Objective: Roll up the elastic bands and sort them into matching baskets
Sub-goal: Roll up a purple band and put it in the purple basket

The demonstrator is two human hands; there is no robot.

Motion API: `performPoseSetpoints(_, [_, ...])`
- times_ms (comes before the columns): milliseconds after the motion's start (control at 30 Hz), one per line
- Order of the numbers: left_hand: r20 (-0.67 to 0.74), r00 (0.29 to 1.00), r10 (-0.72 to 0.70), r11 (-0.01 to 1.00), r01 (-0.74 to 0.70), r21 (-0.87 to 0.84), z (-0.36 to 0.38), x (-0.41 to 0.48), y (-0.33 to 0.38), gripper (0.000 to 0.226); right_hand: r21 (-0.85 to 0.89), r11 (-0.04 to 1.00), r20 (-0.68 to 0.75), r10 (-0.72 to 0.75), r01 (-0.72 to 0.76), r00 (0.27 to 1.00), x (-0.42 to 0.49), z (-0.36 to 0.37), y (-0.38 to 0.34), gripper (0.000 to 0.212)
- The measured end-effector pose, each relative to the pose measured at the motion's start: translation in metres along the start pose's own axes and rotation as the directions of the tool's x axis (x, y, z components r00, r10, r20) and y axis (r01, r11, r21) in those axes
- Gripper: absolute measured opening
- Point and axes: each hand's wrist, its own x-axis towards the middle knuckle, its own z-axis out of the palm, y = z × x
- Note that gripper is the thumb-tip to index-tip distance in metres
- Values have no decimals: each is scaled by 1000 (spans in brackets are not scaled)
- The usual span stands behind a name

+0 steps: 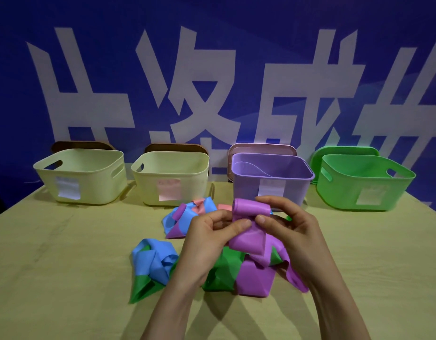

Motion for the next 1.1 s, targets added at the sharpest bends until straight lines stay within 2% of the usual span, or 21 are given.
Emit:
performPoseSetpoints(200, [28,997,70,998,-70,1,-1,-2,3,26,-129,987,-12,-98,95,995,1,0,-2,36])
performPoseSetpoints(367, [-35,999,22,998,-24,-56,1,-2,3,30,-197,967,11,-162,161,987,-1,2,1,39])
performPoseSetpoints(500, [-16,999,29,995,-31,-94,-3,-2,3,27,-91,995,101,-38,47,994,-4,0,-4,30])
performPoseSetpoints(600, [0,996,87,992,-87,-92,-6,-3,3,28,-109,994,11,22,-20,1000,-3,3,-2,36])
performPoseSetpoints(667, [-14,994,109,991,-110,-77,-7,-2,1,35,-164,986,-19,40,-42,999,-1,6,-1,32])
performPoseSetpoints(767, [5,993,116,991,-115,-62,-10,-1,-1,42,-134,989,7,55,-54,998,0,8,0,28])
performPoseSetpoints(1100, [93,994,60,996,-54,-66,-9,-2,6,38,26,998,-36,52,-51,998,1,7,5,30])
